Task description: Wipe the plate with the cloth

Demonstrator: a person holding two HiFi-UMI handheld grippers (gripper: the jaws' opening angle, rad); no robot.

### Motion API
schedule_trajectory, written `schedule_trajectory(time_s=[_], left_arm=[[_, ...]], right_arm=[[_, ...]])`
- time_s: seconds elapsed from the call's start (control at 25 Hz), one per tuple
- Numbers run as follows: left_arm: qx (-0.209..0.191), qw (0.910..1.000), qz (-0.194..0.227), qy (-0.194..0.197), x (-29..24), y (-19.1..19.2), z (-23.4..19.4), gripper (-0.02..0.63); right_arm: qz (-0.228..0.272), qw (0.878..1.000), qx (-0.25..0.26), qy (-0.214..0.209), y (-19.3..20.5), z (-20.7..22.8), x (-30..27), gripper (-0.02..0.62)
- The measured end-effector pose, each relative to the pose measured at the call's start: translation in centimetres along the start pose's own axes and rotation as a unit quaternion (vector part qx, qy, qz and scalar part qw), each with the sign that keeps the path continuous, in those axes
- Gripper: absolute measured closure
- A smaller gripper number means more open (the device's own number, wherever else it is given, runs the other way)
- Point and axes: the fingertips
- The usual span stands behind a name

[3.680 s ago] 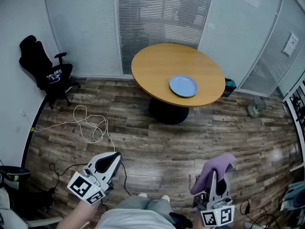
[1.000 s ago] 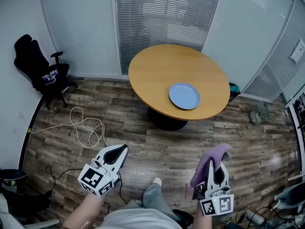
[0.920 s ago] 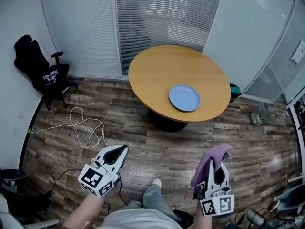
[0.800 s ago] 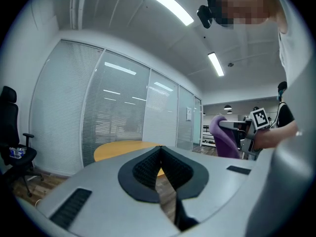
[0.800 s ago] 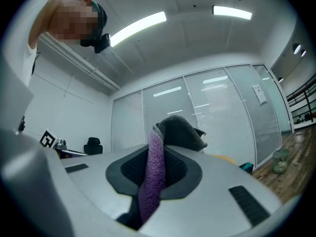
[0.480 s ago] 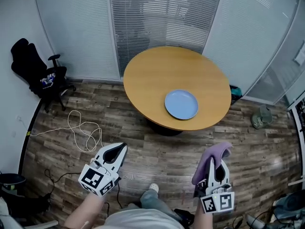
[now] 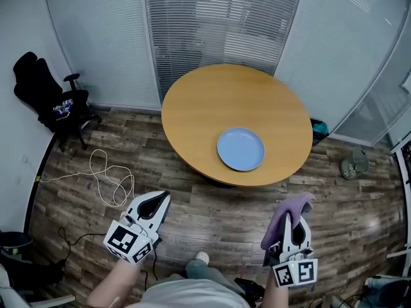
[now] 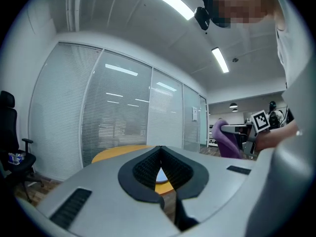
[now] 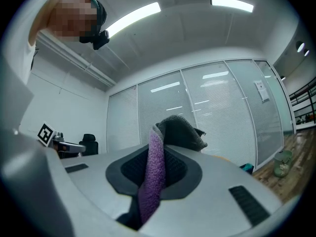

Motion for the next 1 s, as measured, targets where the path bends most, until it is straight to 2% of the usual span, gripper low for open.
schedule_trajectory(time_s=[0.56,1.0], left_arm=[[-0.004,0.9988,0.008,-0.048,-2.2,-1.0,-2.2,0.595],[0.003,0.9988,0.005,-0.049,-2.6,-0.6,-1.0,0.594]], right_arm=[[0.012,1.0,-0.01,-0.026,0.0,3.0,-4.1,0.545],[0.019,0.999,-0.015,-0.038,-0.3,3.3,-4.2,0.545]])
Point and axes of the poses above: the fingertips, and each gripper's own axes: x backward along the fingers, z to its right, y out of its underside, and after that the axes turned 1 degree about x, right-handed
